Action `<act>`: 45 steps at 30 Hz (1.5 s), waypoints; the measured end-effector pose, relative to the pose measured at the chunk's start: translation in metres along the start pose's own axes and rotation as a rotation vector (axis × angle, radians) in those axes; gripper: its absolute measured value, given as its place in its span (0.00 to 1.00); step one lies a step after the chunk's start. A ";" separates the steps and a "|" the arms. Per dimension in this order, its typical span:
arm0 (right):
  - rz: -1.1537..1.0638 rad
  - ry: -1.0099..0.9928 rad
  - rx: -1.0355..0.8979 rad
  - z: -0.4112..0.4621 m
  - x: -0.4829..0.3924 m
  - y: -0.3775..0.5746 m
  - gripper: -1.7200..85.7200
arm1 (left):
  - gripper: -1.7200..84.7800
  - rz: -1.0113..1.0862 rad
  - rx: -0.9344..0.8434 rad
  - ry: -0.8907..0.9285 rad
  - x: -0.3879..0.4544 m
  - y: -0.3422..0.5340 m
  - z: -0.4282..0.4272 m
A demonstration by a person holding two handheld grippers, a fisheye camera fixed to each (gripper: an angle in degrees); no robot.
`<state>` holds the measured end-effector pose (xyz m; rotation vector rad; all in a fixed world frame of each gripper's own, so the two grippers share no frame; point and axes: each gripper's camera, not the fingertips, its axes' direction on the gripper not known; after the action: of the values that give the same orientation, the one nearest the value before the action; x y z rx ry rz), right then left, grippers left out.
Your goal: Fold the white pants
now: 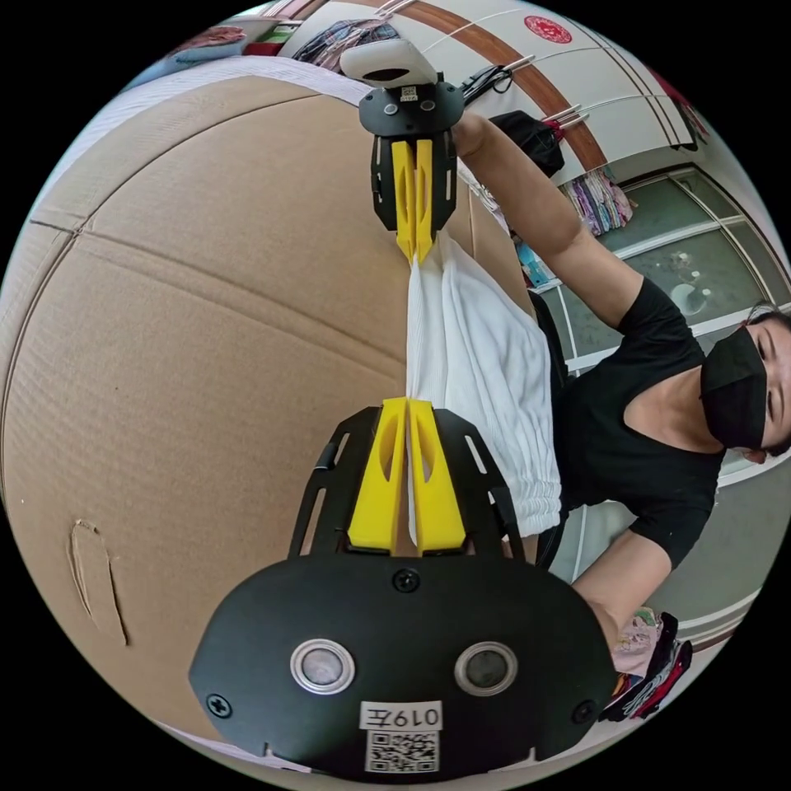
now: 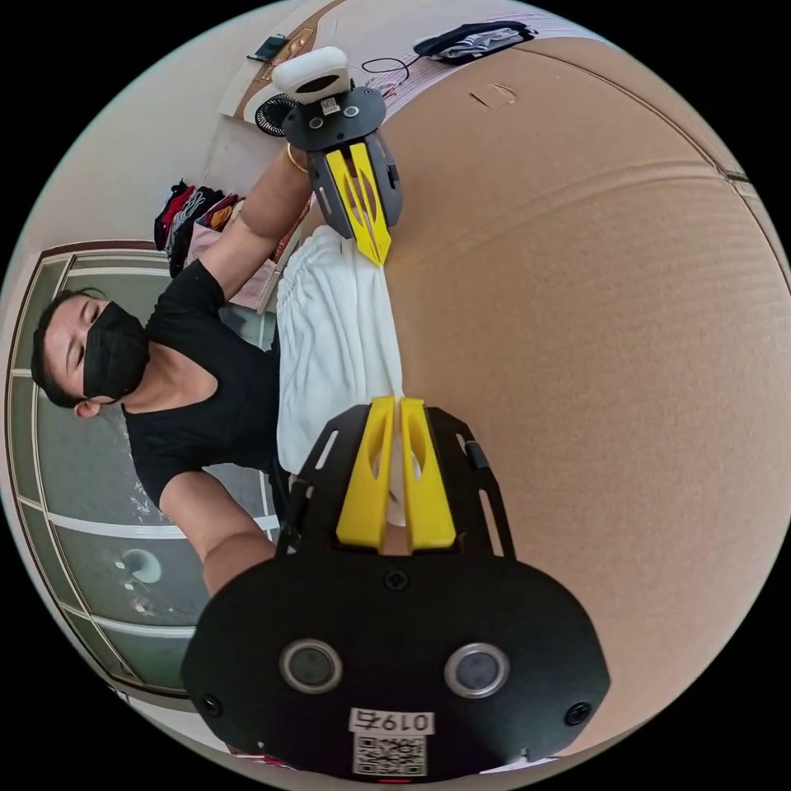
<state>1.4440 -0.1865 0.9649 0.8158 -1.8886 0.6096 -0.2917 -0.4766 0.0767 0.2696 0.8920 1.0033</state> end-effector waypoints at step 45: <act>0.038 0.026 0.005 0.182 -0.213 0.080 0.02 | 0.03 -0.012 -0.051 -0.135 0.120 0.105 -0.032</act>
<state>1.3474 -0.2032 0.6906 0.7728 -1.8836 0.6453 -0.3526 -0.3275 0.0534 0.2846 0.7433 0.9833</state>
